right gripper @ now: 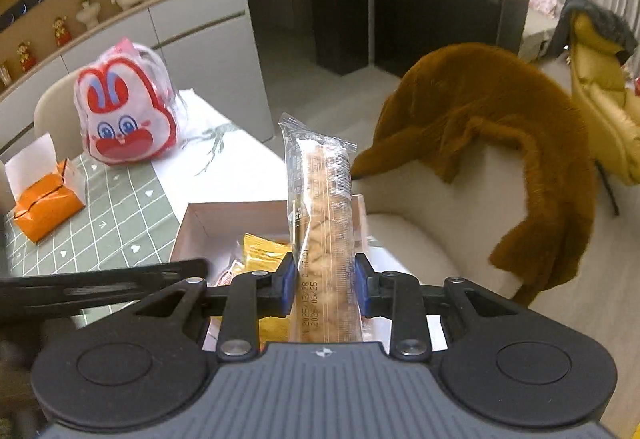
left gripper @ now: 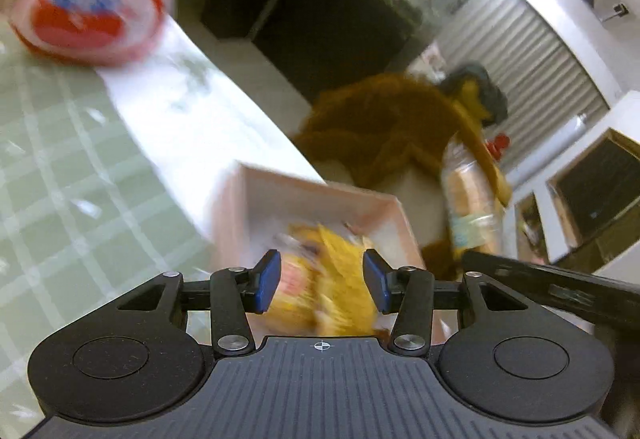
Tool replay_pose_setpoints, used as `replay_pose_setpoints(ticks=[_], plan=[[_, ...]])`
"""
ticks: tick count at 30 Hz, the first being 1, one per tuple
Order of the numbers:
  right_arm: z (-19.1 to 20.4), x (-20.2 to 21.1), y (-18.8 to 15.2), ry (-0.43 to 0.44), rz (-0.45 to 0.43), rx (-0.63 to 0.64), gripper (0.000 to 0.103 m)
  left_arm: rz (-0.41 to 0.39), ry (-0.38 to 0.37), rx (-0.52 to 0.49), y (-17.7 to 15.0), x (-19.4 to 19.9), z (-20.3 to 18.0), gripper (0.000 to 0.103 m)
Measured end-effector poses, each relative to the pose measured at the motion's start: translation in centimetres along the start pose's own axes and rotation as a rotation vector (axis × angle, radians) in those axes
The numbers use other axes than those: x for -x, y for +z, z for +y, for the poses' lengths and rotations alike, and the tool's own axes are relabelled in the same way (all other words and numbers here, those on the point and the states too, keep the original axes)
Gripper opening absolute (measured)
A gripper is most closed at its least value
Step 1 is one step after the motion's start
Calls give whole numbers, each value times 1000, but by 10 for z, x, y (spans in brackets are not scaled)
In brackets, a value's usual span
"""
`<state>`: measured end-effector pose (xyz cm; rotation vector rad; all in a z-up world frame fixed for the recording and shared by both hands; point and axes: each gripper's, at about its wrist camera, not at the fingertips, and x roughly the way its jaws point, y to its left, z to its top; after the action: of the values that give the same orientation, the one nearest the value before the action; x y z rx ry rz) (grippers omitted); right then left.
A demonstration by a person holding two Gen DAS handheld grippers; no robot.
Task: Organize snacks
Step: 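Carry yellow packet and biscuit roll over the pink box and open both tools, then move left tool to the rice cake while right tool moves to blue packet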
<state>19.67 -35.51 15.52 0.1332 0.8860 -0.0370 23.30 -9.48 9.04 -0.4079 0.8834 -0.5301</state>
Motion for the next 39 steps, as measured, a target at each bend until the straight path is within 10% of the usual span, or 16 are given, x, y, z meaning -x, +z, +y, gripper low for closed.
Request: replay_pose_setpoints(ticks=[4, 15, 39], plan=[[9, -43, -1, 23, 68, -48, 56, -55, 215, -40, -5, 51, 37, 51], [19, -13, -56, 55, 51, -4, 65, -96, 573, 152, -49, 160, 177, 51], [91, 22, -194, 259, 190, 39, 63, 132, 236, 40, -158, 99, 49, 47]])
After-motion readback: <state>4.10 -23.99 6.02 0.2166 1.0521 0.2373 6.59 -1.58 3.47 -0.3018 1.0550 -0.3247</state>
